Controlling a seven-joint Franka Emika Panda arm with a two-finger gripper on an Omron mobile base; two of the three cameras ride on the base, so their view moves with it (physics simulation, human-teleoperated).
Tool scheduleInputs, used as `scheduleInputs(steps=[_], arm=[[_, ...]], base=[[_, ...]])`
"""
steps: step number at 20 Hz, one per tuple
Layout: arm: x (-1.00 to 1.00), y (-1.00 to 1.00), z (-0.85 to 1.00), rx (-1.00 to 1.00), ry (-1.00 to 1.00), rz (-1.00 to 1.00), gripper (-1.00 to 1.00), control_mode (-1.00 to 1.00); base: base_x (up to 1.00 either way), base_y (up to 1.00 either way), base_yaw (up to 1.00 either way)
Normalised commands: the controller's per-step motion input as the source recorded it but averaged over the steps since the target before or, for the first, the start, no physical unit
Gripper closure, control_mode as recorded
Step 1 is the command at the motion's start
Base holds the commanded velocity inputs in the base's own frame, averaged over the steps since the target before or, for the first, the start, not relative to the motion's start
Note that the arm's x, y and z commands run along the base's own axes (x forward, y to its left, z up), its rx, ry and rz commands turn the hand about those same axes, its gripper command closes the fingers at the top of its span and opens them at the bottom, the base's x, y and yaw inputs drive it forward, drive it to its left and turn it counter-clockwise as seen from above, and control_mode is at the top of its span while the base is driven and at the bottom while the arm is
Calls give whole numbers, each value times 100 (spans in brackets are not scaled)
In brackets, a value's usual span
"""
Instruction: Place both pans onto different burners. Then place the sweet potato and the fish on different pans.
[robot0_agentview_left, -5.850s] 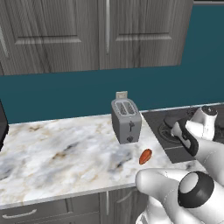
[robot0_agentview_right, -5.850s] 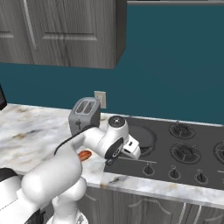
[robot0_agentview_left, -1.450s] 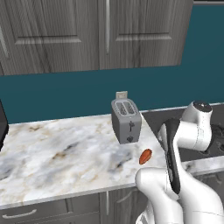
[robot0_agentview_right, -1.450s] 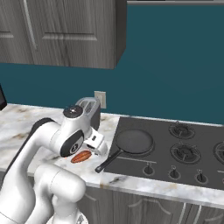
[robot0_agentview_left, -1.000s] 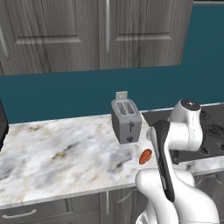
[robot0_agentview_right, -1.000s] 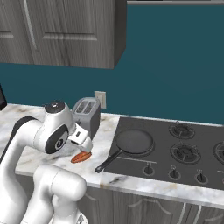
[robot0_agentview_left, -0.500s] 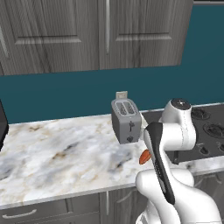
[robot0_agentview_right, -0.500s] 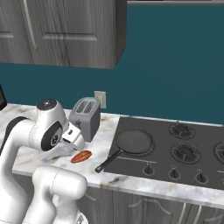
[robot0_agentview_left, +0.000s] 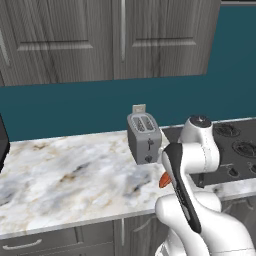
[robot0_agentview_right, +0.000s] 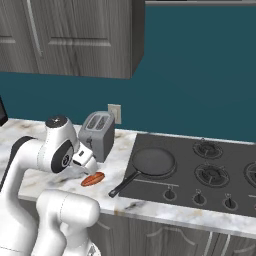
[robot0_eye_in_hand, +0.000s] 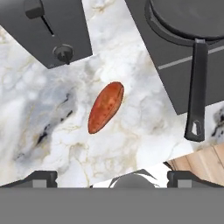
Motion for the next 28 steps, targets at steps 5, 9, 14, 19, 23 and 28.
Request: scheduleInputs(steps=[5,9,14,19,23,28], arm=[[-10,0,-6,0,0,0,-100,-100],[14,0,-22,0,0,0,-100,-100],[30,0,-27,0,0,0,-100,-100],[29,0,-22,0,0,-2,-100,-100],[20,0,-28,0,1,-5,-100,-100],[19,0,-32,0,2,-5,-100,-100]], base=[[0,0,0],[0,0,0],[0,0,0],[0,0,0],[0,0,0],[0,0,0]])
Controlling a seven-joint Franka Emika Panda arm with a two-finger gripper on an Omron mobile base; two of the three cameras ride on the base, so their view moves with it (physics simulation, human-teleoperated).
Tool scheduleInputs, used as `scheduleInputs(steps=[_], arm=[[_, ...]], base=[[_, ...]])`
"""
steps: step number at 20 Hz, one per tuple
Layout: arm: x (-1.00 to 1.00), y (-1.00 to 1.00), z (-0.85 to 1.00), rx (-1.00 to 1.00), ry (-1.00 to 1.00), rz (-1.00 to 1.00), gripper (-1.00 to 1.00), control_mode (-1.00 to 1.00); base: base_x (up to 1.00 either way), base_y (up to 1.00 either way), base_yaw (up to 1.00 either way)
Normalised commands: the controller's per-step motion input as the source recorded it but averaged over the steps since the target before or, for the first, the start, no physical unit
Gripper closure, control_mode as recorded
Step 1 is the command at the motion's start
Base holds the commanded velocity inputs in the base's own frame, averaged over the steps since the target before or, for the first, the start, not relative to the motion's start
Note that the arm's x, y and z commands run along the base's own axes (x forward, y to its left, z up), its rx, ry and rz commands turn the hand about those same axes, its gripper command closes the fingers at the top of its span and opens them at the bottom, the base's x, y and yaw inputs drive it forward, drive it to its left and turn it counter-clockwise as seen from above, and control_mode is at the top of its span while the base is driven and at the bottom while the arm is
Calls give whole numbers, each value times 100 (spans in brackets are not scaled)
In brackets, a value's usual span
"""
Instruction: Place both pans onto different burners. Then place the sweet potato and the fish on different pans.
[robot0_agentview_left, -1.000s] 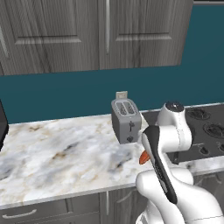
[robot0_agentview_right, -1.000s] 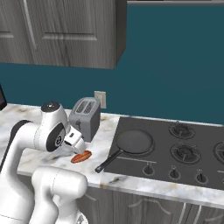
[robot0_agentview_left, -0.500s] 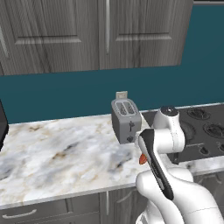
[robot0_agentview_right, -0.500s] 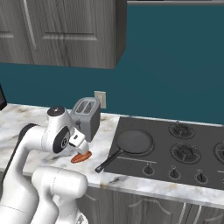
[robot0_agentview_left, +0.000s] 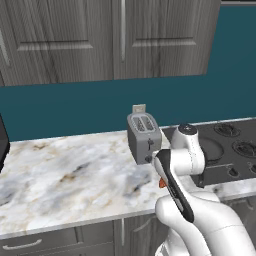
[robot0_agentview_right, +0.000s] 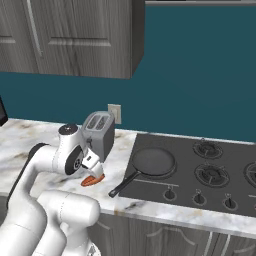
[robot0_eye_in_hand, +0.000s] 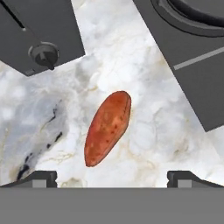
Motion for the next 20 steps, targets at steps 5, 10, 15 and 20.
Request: scheduleInputs(steps=[5,10,15,20], arm=[[19,0,-28,0,2,-5,-100,-100],[8,0,-39,0,4,-5,-100,-100],[0,0,-41,0,3,-6,-100,-100],[0,-1,-43,0,2,-5,-100,-100]], base=[[0,0,0],[0,0,0],[0,0,0],[0,0,0]])
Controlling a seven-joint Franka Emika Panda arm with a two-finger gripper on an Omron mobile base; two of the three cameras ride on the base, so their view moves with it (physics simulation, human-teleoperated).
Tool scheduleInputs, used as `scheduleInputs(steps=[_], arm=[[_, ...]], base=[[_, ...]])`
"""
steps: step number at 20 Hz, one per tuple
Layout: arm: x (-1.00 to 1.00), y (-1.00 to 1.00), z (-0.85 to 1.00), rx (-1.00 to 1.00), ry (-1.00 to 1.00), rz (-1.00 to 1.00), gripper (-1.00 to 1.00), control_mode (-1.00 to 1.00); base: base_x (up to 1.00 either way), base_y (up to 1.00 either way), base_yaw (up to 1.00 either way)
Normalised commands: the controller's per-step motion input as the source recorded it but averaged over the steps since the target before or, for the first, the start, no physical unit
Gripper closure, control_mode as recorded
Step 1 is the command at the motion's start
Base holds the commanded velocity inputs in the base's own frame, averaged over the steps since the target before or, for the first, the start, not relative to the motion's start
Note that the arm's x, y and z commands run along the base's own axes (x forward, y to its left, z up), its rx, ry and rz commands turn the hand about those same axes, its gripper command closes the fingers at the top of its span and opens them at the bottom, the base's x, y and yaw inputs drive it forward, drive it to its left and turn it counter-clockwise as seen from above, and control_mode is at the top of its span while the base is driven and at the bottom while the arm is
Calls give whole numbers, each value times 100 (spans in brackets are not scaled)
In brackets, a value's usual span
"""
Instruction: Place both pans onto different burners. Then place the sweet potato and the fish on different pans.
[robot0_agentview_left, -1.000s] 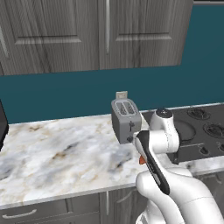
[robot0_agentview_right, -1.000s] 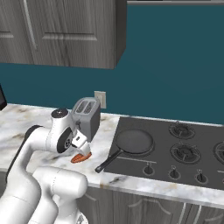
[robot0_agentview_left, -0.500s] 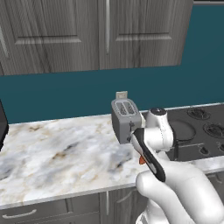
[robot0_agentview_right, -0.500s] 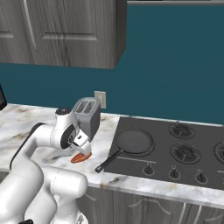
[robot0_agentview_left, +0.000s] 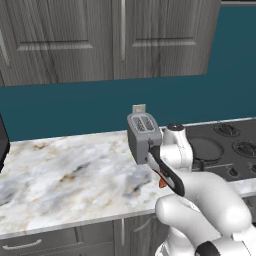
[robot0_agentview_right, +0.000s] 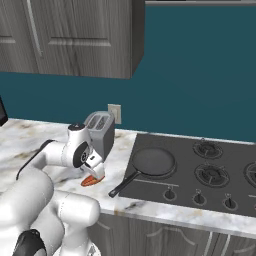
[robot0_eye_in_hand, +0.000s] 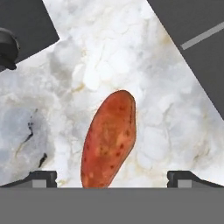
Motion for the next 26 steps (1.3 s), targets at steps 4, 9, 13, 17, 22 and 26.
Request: scheduleInputs(steps=[4,9,13,17,22,26], arm=[[0,-4,-43,0,1,-5,-100,-100],[1,-3,-47,0,3,-5,-100,-100],[7,0,-49,0,4,-5,-100,-100],[10,0,-49,0,5,-5,-100,-100],[2,0,-36,0,2,-4,100,-100],[-19,-13,-2,2,0,-3,100,-100]], base=[[0,0,0],[0,0,0],[0,0,0],[0,0,0],[0,0,0],[0,0,0]])
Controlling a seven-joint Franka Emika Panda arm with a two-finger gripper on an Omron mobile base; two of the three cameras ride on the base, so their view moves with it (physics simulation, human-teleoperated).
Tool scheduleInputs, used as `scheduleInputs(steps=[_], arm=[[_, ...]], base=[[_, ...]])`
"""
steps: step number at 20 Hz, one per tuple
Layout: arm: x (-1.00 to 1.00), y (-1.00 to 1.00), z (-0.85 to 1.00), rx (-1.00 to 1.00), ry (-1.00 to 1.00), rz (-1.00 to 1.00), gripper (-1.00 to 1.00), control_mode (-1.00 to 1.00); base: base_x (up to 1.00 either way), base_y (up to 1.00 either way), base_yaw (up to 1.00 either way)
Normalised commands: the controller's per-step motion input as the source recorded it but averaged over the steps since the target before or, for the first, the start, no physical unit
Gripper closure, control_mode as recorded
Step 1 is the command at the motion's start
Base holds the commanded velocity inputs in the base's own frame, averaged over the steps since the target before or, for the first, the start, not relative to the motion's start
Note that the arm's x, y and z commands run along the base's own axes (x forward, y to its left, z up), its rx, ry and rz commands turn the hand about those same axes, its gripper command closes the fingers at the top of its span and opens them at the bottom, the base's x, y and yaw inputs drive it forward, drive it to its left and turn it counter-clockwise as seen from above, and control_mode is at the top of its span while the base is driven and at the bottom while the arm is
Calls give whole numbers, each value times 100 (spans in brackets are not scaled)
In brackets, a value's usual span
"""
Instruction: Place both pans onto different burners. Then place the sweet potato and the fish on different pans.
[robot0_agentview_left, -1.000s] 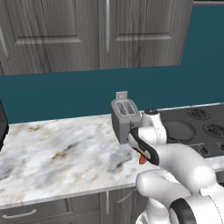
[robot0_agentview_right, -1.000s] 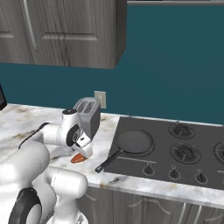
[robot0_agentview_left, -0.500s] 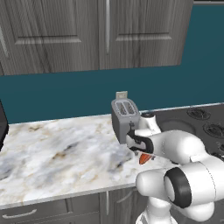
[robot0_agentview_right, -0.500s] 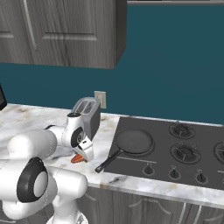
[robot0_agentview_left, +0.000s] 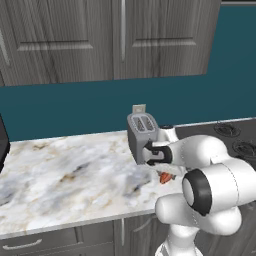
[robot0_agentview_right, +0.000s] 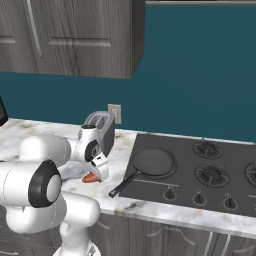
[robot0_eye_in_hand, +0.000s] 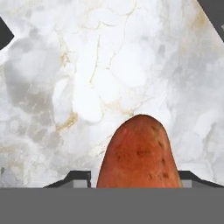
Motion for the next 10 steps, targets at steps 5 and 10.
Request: scheduleInputs(steps=[5,10], arm=[[-41,-19,16,4,-1,-1,100,-100],[-24,-7,68,0,-10,0,100,-100]], base=[[0,0,0],[0,0,0]])
